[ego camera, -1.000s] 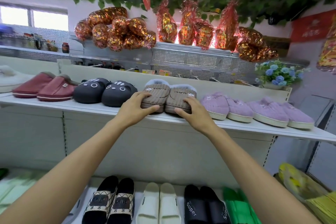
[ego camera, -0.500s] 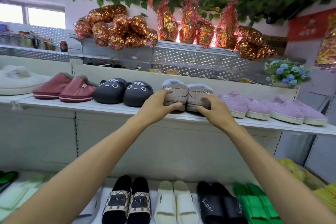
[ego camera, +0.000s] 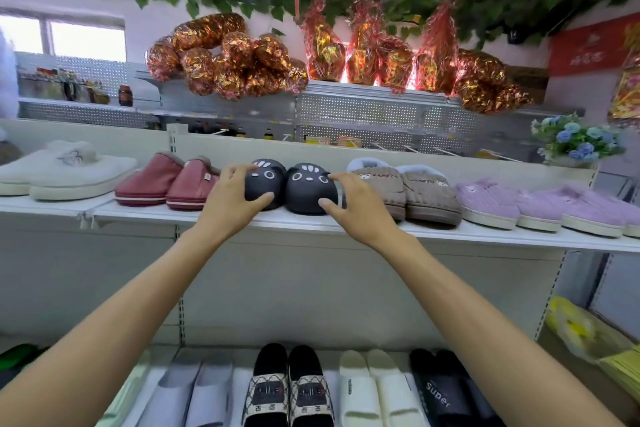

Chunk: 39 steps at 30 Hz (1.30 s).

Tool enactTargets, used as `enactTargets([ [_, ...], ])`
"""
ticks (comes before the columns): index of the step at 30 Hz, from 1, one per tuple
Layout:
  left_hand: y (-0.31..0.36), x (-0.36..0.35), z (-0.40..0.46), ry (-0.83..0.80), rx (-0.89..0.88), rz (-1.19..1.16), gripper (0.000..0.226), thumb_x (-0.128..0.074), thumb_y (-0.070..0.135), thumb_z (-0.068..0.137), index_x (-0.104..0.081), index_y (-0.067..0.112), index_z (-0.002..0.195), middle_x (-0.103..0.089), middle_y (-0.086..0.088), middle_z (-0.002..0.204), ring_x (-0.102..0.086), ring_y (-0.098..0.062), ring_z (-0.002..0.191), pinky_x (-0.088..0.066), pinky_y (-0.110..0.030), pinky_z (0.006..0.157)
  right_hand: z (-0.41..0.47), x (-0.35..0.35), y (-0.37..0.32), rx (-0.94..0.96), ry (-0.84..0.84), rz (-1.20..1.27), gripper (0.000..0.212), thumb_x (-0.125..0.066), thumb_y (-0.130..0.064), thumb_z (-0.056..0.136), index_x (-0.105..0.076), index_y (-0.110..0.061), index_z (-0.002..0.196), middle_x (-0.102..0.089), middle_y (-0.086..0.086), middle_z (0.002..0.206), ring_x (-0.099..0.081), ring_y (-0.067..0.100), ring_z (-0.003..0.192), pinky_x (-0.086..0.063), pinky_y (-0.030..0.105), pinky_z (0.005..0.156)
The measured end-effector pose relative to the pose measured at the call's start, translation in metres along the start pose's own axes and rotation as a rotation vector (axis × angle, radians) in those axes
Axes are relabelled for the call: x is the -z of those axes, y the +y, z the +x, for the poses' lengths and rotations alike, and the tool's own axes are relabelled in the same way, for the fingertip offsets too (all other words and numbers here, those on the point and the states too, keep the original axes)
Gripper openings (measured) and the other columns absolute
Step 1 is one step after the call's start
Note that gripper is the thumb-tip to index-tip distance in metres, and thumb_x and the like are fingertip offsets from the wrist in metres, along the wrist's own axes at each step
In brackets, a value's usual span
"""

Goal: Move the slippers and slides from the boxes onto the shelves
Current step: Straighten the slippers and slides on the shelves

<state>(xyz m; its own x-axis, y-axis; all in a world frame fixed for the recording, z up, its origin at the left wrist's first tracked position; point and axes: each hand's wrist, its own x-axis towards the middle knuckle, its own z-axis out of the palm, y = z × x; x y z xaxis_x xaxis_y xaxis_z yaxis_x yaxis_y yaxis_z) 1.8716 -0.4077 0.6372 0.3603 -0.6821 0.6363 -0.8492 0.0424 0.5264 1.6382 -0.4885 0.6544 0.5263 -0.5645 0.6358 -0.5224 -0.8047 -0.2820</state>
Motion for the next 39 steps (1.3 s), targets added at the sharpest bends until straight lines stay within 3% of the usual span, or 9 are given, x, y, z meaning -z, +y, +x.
enactTargets([
  [8, -0.014, 0.000, 0.005, -0.040, -0.038, 0.015, 0.060, -0.072, 0.038, 0.087, -0.049, 0.022, 0.140, -0.048, -0.003, 0.144, -0.051, -0.024, 0.127, -0.041, -0.038, 0.103, 0.024, -0.029, -0.011, -0.108, -0.080, 0.008, 0.069, -0.065, -0.040, 0.092, -0.038, -0.010, 0.148, -0.043, 0.007, 0.150, -0.040, 0.023, 0.138, -0.030, 0.032, 0.112],
  [17, -0.020, 0.002, 0.012, -0.098, -0.079, 0.101, 0.055, -0.068, 0.034, 0.092, -0.045, 0.020, 0.140, -0.046, -0.009, 0.142, -0.056, -0.037, 0.119, -0.044, -0.043, 0.095, 0.027, -0.049, -0.008, -0.129, -0.024, 0.021, 0.068, -0.063, -0.034, 0.095, -0.033, -0.008, 0.150, -0.036, 0.009, 0.155, -0.034, 0.024, 0.142, -0.028, 0.035, 0.116],
  [22, -0.021, -0.002, 0.008, -0.063, -0.072, 0.075, 0.057, -0.067, 0.034, 0.093, -0.044, 0.020, 0.143, -0.043, -0.007, 0.146, -0.054, -0.034, 0.124, -0.043, -0.043, 0.097, 0.028, -0.058, -0.004, -0.127, 0.008, 0.047, 0.067, -0.062, -0.034, 0.095, -0.034, -0.009, 0.150, -0.035, 0.009, 0.156, -0.031, 0.023, 0.144, -0.026, 0.036, 0.119],
  [27, -0.017, 0.002, 0.001, -0.028, -0.108, 0.184, 0.065, -0.068, 0.035, 0.092, -0.042, 0.017, 0.149, -0.038, -0.007, 0.156, -0.045, -0.028, 0.137, -0.038, -0.039, 0.110, 0.028, -0.060, 0.000, -0.096, 0.037, 0.059, 0.067, -0.066, -0.033, 0.092, -0.039, -0.008, 0.148, -0.038, 0.010, 0.154, -0.033, 0.024, 0.143, -0.027, 0.038, 0.119],
  [30, -0.019, 0.016, -0.010, 0.068, -0.202, 0.085, 0.048, -0.072, 0.030, 0.088, -0.060, 0.024, 0.134, -0.056, 0.005, 0.140, -0.055, -0.016, 0.125, -0.044, -0.031, 0.103, 0.026, -0.059, -0.006, 0.005, 0.152, 0.065, 0.059, -0.069, -0.023, 0.088, -0.047, -0.007, 0.141, -0.048, 0.010, 0.145, -0.042, 0.025, 0.136, -0.033, 0.040, 0.116],
  [33, -0.029, 0.041, -0.028, 0.179, -0.259, -0.131, 0.035, -0.076, 0.025, 0.086, -0.068, 0.023, 0.119, -0.066, 0.010, 0.119, -0.061, -0.006, 0.110, -0.051, -0.029, 0.095, 0.020, -0.062, -0.037, 0.185, 0.226, 0.145, 0.047, -0.070, -0.017, 0.087, -0.055, -0.009, 0.132, -0.055, 0.005, 0.136, -0.047, 0.020, 0.128, -0.034, 0.031, 0.113],
  [36, -0.044, 0.069, -0.042, 0.206, -0.279, -0.198, 0.027, -0.076, 0.021, 0.087, -0.069, 0.020, 0.113, -0.069, 0.011, 0.113, -0.063, -0.007, 0.108, -0.052, -0.031, 0.093, 0.013, -0.071, -0.083, 0.240, 0.212, 0.272, 0.038, -0.069, -0.017, 0.088, -0.060, -0.010, 0.124, -0.062, 0.002, 0.126, -0.055, 0.015, 0.116, -0.040, 0.024, 0.102],
  [39, -0.069, 0.099, -0.045, 0.202, -0.307, -0.173, 0.026, -0.077, 0.018, 0.086, -0.071, 0.019, 0.111, -0.069, 0.009, 0.113, -0.063, -0.007, 0.109, -0.052, -0.031, 0.094, 0.017, -0.086, -0.122, 0.298, 0.130, 0.307, 0.035, -0.069, -0.023, 0.090, -0.062, -0.013, 0.123, -0.064, 0.000, 0.122, -0.057, 0.012, 0.111, -0.046, 0.028, 0.099],
])
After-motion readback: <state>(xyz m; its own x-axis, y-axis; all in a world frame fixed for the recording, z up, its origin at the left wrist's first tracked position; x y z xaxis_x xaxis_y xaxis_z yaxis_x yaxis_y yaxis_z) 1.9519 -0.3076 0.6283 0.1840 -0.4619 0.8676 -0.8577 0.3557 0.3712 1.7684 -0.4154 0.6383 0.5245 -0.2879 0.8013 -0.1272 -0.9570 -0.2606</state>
